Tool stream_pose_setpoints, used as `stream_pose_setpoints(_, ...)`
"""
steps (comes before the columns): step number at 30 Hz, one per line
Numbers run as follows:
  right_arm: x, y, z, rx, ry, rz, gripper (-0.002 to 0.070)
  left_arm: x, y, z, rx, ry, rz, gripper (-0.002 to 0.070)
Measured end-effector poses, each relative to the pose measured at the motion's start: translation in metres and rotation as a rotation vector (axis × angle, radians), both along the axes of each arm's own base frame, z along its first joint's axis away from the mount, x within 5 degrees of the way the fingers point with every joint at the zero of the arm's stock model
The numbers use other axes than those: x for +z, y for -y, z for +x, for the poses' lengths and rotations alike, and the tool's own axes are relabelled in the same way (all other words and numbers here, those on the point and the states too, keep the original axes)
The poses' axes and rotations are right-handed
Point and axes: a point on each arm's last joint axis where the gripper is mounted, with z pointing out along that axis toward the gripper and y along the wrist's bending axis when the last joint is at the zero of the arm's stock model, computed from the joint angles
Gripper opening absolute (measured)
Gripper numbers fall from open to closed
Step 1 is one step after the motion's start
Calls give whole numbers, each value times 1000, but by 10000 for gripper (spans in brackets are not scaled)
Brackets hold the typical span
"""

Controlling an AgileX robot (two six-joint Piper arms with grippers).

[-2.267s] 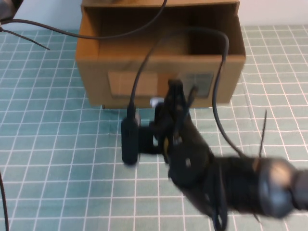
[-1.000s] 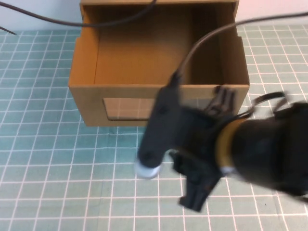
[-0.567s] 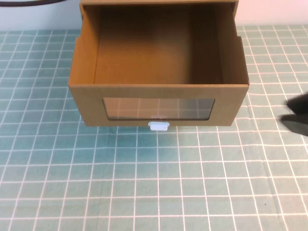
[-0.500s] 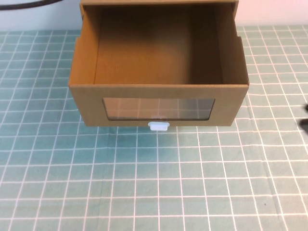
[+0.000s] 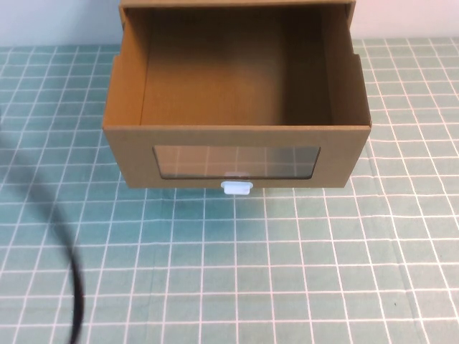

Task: Open the shoe box
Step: 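Pull the top drawer of the cardboard box fully open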

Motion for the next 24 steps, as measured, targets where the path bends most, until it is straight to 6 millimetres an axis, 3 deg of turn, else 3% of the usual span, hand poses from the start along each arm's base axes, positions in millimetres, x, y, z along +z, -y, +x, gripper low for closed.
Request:
stream_pose_setpoints(5, -45, 23, -9, -61, -38, 41, -10, -71, -12, -43, 40, -11, -5, -4)
stream_pose_setpoints(9, -69, 35, -12, -62, 29, 117, -13, -121, -17, -55, 80, 27, -33, -4)
stream_pose_setpoints(14, -96, 43, -14, -73, 50, 129, -13, -162, -21, -53, 154, 142, -92, -4)
stream_pose_setpoints(19, -118, 37, -20, -37, -64, 121, -13, -199, -21, -45, 180, 86, -81, -4)
stream_pose_setpoints(24, -136, 29, -26, -1, -180, 110, -13, -219, -21, -39, 208, 80, -85, -4)
